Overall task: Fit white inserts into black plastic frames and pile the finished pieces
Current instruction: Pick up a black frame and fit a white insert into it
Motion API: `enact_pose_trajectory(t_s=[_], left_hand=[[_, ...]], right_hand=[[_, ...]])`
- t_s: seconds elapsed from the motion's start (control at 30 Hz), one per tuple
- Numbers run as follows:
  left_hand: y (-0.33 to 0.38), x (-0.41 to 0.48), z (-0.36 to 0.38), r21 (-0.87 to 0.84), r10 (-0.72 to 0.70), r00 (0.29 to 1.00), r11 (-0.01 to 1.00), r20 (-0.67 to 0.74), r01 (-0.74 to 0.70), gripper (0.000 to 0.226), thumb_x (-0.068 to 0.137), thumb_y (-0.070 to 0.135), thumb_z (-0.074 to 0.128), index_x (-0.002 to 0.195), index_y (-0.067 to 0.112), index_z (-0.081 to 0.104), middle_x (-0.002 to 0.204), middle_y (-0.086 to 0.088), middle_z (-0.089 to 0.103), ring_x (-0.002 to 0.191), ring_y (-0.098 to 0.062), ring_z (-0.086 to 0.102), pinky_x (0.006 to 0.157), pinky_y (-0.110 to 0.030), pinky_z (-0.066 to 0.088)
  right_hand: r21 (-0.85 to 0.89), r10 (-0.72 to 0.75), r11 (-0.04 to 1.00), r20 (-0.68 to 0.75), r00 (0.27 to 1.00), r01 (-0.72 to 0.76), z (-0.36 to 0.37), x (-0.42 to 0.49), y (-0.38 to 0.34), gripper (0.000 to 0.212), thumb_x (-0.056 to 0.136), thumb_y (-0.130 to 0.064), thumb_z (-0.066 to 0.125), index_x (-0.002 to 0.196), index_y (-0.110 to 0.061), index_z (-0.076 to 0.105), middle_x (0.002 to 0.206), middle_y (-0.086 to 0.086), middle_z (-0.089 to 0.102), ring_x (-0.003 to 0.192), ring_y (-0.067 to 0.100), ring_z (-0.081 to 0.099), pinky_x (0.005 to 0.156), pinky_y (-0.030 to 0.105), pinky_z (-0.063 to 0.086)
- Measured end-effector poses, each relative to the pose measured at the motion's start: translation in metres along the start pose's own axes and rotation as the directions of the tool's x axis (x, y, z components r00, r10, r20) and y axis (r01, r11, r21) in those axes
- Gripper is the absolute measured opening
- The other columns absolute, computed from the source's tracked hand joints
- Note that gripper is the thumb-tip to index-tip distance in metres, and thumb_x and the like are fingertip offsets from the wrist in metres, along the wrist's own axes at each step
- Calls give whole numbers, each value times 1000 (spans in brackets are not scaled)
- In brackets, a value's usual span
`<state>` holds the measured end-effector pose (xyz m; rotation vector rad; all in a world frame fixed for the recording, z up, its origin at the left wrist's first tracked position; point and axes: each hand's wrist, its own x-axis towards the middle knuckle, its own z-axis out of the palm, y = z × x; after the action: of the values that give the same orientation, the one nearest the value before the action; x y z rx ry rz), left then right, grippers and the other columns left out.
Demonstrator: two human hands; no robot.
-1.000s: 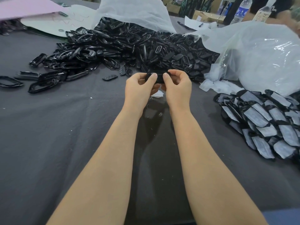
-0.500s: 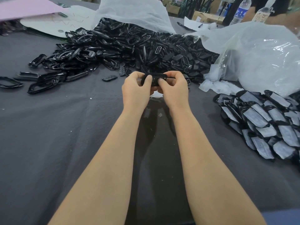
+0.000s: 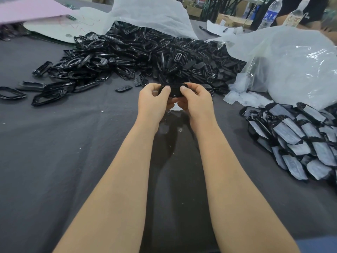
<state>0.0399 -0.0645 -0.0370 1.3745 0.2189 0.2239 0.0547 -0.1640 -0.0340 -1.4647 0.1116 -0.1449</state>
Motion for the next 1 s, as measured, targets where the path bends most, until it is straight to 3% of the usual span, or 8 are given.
enact_pose_trajectory(t_s=[0.5,0.67,0.87,1.0], left_hand=[[4,-3,1,-28,-11,1000,1000,-7,11,10,95,9,53,87,14,57,75,2,62,56,-2,65,56,-17,53],[2,-1,0,-73,-42,999,996,21,43,11,98,19,56,91,12,60,81,1,63,63,-5,67,63,-21,55],[-2,0,1,78,49,999,996,-4,-48,9,98,14,55,91,10,60,83,-3,67,64,-6,70,63,-20,57],[-3,-1,-1,178,126,992,977,-29,-119,10,97,13,54,88,14,57,84,-5,68,62,-6,70,64,-21,57]], right_hand=[[70,64,995,40,997,-67,0,-3,-4,14,92,-7,54,85,-15,63,77,2,62,57,7,60,58,21,50],[88,65,994,24,998,-67,0,-3,-5,16,92,-6,53,84,-16,63,73,1,60,54,7,60,56,19,50],[-149,-83,986,-40,996,76,0,0,1,12,91,-7,56,88,-18,61,89,8,66,77,22,65,62,21,53],[-297,-179,941,-32,983,161,2,-1,4,8,91,-10,58,94,-15,62,91,10,69,81,25,69,78,36,58]])
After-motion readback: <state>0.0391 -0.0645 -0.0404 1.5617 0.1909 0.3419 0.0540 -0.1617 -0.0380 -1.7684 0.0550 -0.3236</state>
